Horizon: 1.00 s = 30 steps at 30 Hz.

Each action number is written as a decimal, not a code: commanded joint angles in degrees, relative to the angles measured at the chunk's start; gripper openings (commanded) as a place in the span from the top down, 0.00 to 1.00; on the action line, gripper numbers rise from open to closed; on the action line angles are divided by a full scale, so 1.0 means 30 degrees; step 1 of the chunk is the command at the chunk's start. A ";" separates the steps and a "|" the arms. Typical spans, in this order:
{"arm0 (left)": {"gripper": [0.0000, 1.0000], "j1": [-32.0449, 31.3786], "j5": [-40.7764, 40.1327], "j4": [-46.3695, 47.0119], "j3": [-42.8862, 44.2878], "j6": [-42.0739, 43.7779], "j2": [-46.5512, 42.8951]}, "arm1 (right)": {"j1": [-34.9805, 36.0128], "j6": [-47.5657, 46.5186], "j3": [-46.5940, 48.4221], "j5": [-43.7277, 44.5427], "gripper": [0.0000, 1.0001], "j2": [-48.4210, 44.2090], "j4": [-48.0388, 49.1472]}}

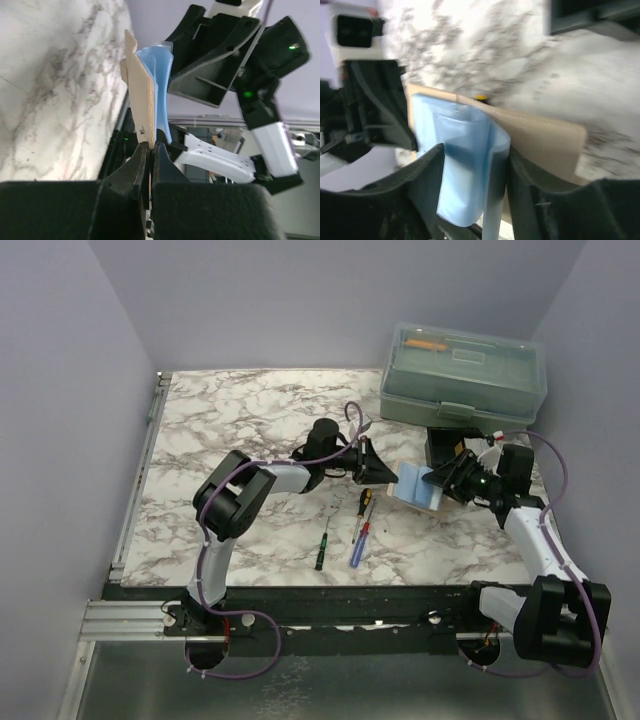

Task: Put the credit cards into the card holder
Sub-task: Open the card holder at the center of the board.

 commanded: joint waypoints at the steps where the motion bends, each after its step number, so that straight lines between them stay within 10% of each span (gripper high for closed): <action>1: 1.00 -0.1028 -0.2377 -0.5843 0.1829 0.4136 0.0408 | -0.0085 -0.1797 0.1517 0.6275 0.44 0.1311 -0.5723; 9: 1.00 -0.2404 -0.8809 -1.6012 0.5711 1.0496 0.0456 | 0.3299 -0.1719 0.3527 1.1958 0.31 0.2138 -0.7957; 15: 1.00 -0.2767 -1.0707 -1.7725 0.6125 1.1363 0.0105 | 0.4964 -0.2171 0.5387 1.5255 0.22 0.1511 -0.9807; 30: 1.00 -0.3508 -1.1006 -1.7781 0.5847 1.2587 -0.0588 | 0.4997 -0.0554 0.4284 0.6714 0.20 0.4433 -0.3712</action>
